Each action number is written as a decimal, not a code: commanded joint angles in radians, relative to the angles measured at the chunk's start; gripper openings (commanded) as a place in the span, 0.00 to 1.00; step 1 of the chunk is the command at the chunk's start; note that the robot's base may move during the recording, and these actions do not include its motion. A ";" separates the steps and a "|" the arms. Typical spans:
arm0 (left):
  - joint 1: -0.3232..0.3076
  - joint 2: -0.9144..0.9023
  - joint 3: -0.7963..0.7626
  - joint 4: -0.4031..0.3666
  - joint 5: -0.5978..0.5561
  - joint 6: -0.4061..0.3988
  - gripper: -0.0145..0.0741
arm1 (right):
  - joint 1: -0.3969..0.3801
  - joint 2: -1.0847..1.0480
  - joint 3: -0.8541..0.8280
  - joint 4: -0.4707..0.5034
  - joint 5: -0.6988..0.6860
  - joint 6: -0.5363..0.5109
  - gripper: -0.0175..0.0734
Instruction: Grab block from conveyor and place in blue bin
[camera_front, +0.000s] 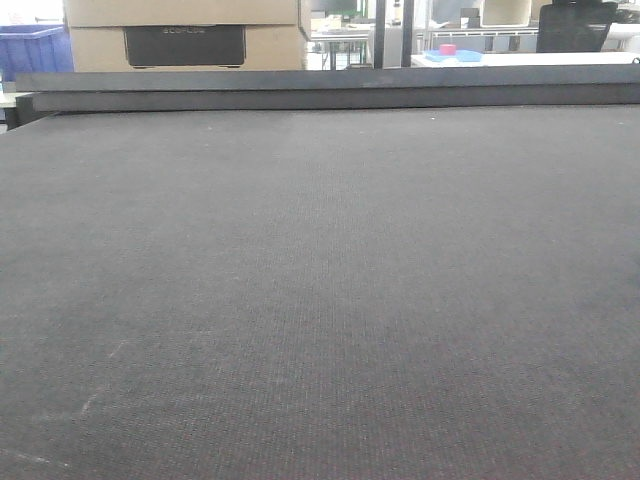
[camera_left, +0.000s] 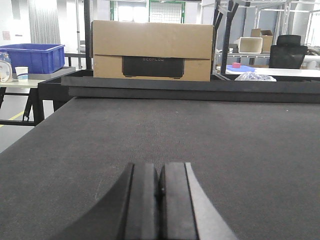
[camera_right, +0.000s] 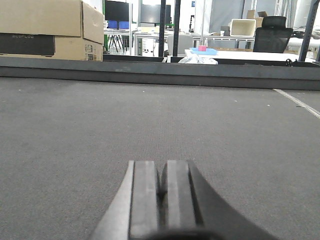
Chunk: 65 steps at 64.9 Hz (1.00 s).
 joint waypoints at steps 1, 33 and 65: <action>-0.006 -0.005 -0.002 0.000 -0.020 -0.004 0.04 | -0.004 -0.004 0.002 -0.004 -0.023 -0.001 0.01; -0.006 -0.005 -0.002 -0.003 -0.047 -0.004 0.04 | -0.004 -0.004 0.002 -0.004 -0.025 -0.001 0.01; -0.006 -0.005 -0.162 -0.058 -0.052 -0.004 0.04 | -0.004 -0.004 -0.149 -0.004 -0.059 -0.001 0.01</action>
